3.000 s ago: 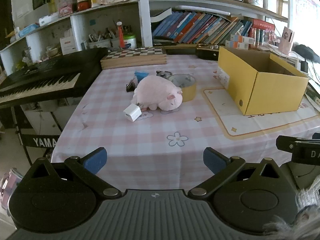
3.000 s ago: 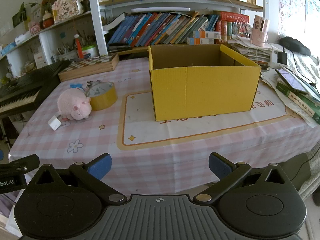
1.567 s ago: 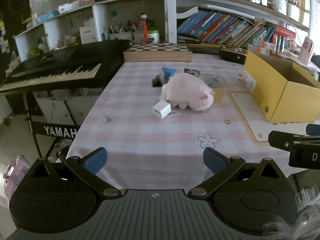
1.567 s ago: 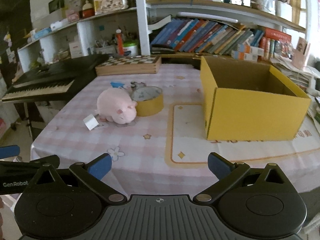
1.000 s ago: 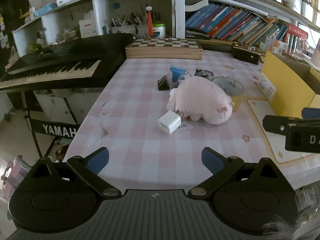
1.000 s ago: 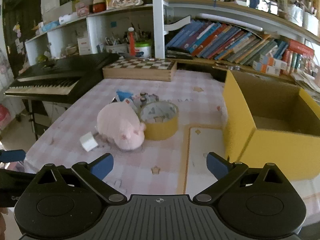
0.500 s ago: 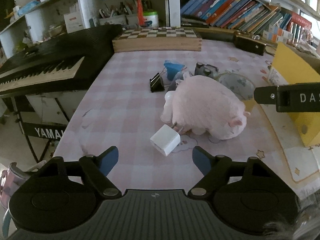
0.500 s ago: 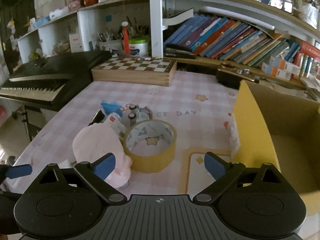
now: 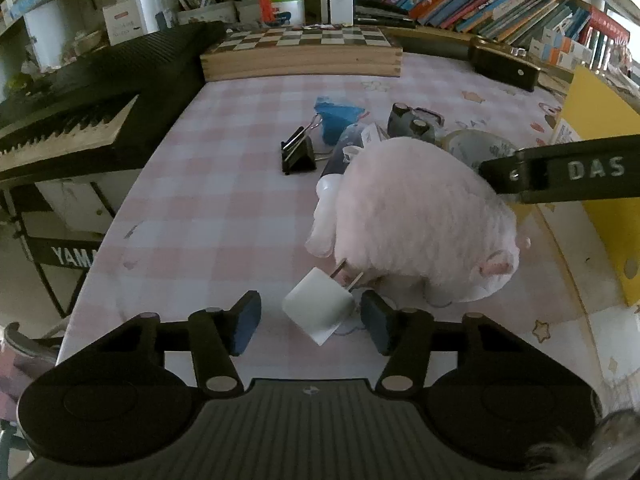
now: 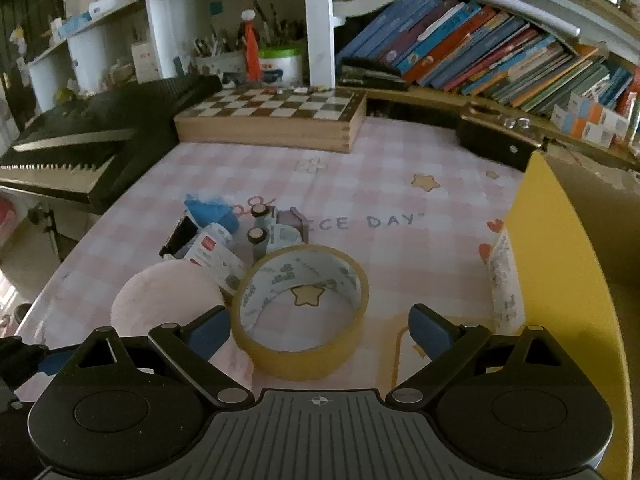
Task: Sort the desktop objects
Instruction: 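Close the left gripper on the white cube plug while the right gripper grasps the yellow tape roll, then lift the plug and tape roll and carry both toward the yellow box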
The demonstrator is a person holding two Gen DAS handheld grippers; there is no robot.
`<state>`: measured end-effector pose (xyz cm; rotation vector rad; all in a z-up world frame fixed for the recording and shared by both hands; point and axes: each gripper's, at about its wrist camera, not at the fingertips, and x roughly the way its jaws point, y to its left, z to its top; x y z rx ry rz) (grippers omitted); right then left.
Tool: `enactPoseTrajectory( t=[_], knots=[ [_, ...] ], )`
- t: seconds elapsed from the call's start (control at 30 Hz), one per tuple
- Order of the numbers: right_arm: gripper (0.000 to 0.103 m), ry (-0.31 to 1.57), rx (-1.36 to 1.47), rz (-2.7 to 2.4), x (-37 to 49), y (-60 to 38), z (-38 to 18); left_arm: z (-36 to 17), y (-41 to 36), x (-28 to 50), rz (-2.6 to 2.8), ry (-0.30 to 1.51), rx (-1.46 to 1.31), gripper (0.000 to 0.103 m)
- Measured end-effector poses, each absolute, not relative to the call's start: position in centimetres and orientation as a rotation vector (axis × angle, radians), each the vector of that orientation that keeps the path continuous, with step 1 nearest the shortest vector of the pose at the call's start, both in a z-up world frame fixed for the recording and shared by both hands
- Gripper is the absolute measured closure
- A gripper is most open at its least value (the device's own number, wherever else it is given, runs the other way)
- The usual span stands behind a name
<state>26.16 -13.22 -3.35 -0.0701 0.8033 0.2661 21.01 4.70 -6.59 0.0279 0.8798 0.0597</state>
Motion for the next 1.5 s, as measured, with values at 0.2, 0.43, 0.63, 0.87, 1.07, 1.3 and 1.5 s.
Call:
enactPoseTrajectory(
  t=[0.2,0.43,0.63,0.87,1.07,1.3,1.5],
  knots=[
    [0.006,0.846,-0.068,0.279,27.6,-12.6,-4.2,-6.4,5.2,20.8,0.048,0.884,0.016,0.067],
    [0.005,0.899,-0.071,0.304,29.4,-11.5,-5.3,-6.2,6.3,20.6,0.083,0.899,-0.008,0.067],
    [0.006,0.916,-0.061,0.321,30.1,-11.6,-6.2,-6.2,6.4,20.7,0.085,0.906,-0.020,0.067],
    [0.011,0.873,-0.064,0.350,29.5,-12.0,-5.1,-5.6,6.8,20.3,0.092,0.893,-0.055,0.067],
    [0.011,0.784,-0.039,0.351,28.1,-13.3,-2.1,-3.9,7.4,19.0,0.109,0.836,-0.085,0.067],
    [0.011,0.744,0.006,0.369,25.1,-14.3,0.6,-1.5,8.4,16.7,0.106,0.768,-0.143,0.067],
    [0.011,0.730,0.027,0.376,21.4,-15.2,1.8,0.9,8.2,14.4,0.059,0.715,-0.167,0.067]
  ],
)
